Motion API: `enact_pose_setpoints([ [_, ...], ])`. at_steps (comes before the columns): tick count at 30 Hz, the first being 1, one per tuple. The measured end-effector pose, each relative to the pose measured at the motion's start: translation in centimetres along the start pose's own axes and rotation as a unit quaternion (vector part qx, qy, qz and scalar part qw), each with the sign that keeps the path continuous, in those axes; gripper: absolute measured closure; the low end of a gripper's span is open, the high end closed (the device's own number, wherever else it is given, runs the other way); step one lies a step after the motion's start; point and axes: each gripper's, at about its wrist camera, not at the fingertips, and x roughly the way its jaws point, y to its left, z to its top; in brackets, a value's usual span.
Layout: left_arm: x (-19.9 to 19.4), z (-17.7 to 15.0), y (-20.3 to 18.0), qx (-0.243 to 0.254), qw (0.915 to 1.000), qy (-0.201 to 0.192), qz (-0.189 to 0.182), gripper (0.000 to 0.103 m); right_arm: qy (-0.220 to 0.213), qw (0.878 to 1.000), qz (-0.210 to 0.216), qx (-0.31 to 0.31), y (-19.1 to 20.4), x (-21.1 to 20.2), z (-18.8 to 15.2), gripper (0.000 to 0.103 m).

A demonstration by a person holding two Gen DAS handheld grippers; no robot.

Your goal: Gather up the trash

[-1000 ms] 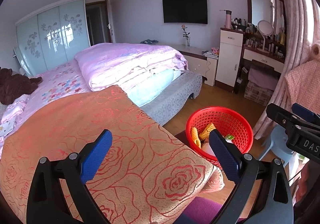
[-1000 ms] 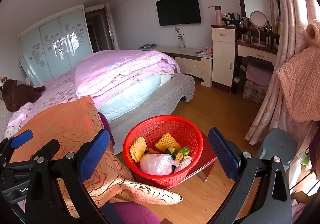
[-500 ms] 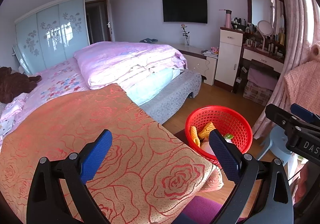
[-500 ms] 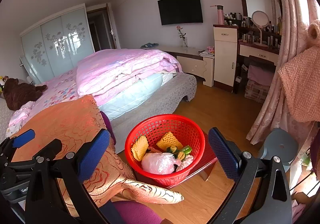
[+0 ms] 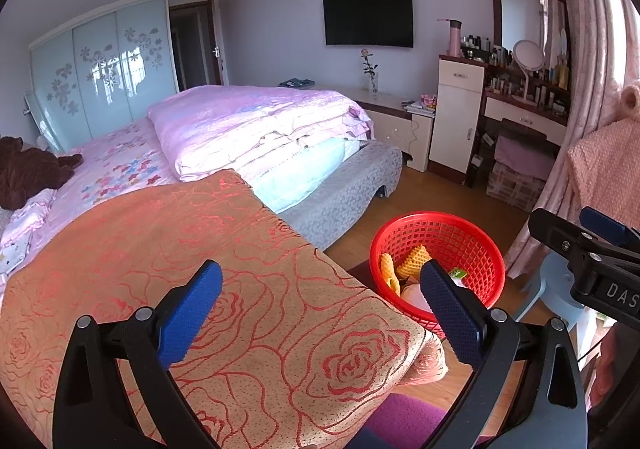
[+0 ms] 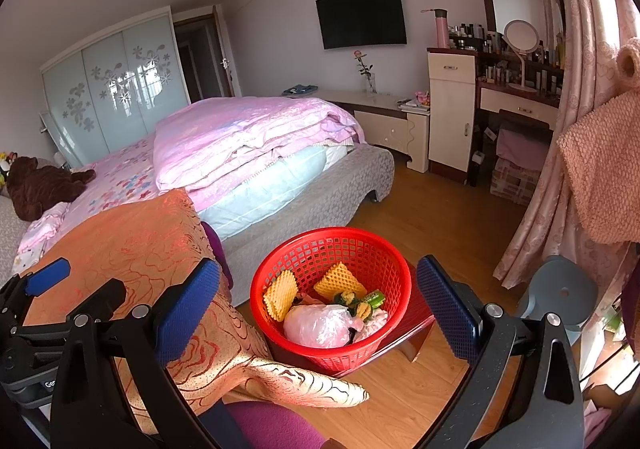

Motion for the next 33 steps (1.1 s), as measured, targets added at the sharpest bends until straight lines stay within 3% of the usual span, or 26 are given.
enact_pose_setpoints([
  [25, -0.2, -0.2, 0.0, 0.002, 0.9997, -0.008, -0.022, 0.008, 0.01, 1.0, -0.001, -0.004, 0.5, 0.8, -1.2, 0.007],
  [31, -1.3, -0.4, 2.9, -0.028, 0.9995, -0.013, -0.002, 0.008, 0.026, 0.999, 0.006, -0.019, 1.8, 1.8, -1.7, 0.007],
  [33, -1.9, -0.7, 4.9, -0.045, 0.9987, -0.012, 0.022, 0.008, 0.033, 0.999, 0.024, -0.035, 3.5, 2.1, -1.9, 0.007],
])
